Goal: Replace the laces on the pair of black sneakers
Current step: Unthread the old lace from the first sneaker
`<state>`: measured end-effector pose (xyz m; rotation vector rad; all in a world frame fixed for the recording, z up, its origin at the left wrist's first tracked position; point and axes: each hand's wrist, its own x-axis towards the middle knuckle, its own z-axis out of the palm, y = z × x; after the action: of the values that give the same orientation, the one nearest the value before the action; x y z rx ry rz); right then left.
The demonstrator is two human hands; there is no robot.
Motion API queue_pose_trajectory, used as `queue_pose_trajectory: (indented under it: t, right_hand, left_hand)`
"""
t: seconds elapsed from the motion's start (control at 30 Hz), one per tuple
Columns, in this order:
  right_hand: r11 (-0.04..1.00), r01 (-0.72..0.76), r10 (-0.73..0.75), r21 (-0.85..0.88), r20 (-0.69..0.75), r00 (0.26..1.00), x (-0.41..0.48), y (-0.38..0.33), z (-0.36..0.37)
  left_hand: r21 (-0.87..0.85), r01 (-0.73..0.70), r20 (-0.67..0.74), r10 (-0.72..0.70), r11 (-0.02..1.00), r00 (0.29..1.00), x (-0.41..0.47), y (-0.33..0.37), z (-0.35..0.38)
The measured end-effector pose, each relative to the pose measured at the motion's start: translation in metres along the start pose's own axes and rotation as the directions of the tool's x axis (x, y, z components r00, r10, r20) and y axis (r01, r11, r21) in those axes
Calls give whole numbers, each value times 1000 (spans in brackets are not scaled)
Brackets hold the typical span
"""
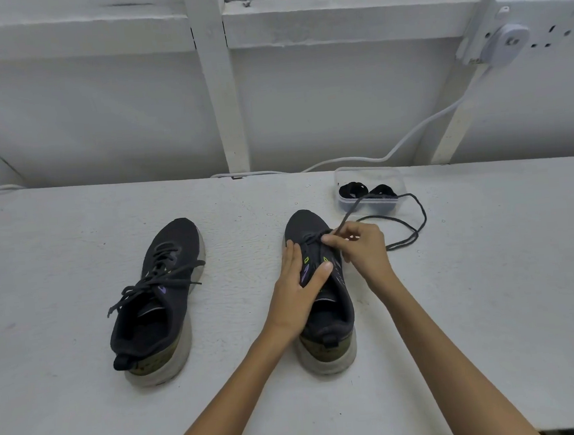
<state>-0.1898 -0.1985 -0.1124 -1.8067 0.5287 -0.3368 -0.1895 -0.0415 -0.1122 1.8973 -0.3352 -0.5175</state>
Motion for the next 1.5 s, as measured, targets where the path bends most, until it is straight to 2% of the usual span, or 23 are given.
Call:
queue_pose_trajectory:
  t: [0.17, 0.3, 0.43, 0.53, 0.63, 0.73, 0.83, 1.0, 1.07, 1.13, 1.2, 1.4, 1.5]
  right_hand:
    - [974, 49, -7, 221, -187, 982, 8, -25, -12]
    - [997, 19, -1, 79, -212, 977, 6, -16, -16]
    - [998, -60, 56, -33, -113, 992, -18, 8, -5]
    - [997, -43, 45, 62, -34, 998, -38, 9, 9]
    - [986, -53, 32, 155, 133, 991, -48, 1, 18]
    - [981, -63, 9, 183, 283, 959, -54, -11, 19]
    - [970, -77, -7, 230, 343, 939, -54, -4, 16]
    - [966, -81, -10, 246, 351, 936, -56, -7, 16]
    - [967, -77, -8, 242, 333, 943, -57, -2, 16]
    - [967, -123, 43, 221, 333, 942, -56, 2, 16]
    - [965, -157, 81, 210, 329, 941, -56, 5, 16]
    - [960, -165, 93, 224, 300, 949, -57, 2, 19]
    - [959, -166, 94, 232, 295, 951, -56, 2, 20]
  left_hand:
    - [-23, -5, 0, 5, 1000, 1000, 0, -2, 1]
    - [-68, -9, -6, 8, 998, 1000, 1, -5, 0]
    - [-175, -79, -104, 62, 981, 993, 1, -8, -4]
    - [-46, -163, -209, 150, 985, 966, 15, -14, -18]
    - [194, -239, -207, 277, 952, 938, 34, -19, -33]
    - [388, -325, -198, 423, 862, 884, 45, -16, -41]
    - [556, -396, -118, 541, 731, 833, 51, -10, -46]
    - [542, -421, 4, 498, 727, 867, 60, -6, -49]
    - [484, -370, -63, 454, 793, 889, 66, 2, -51]
    - [333, -277, -200, 355, 901, 913, 73, 14, -56]
    - [221, -217, -264, 272, 951, 925, 78, 18, -59]
    - [174, -42, -205, 78, 984, 976, 66, 2, -52]
    - [171, -114, -172, 143, 979, 975, 61, -7, -47]
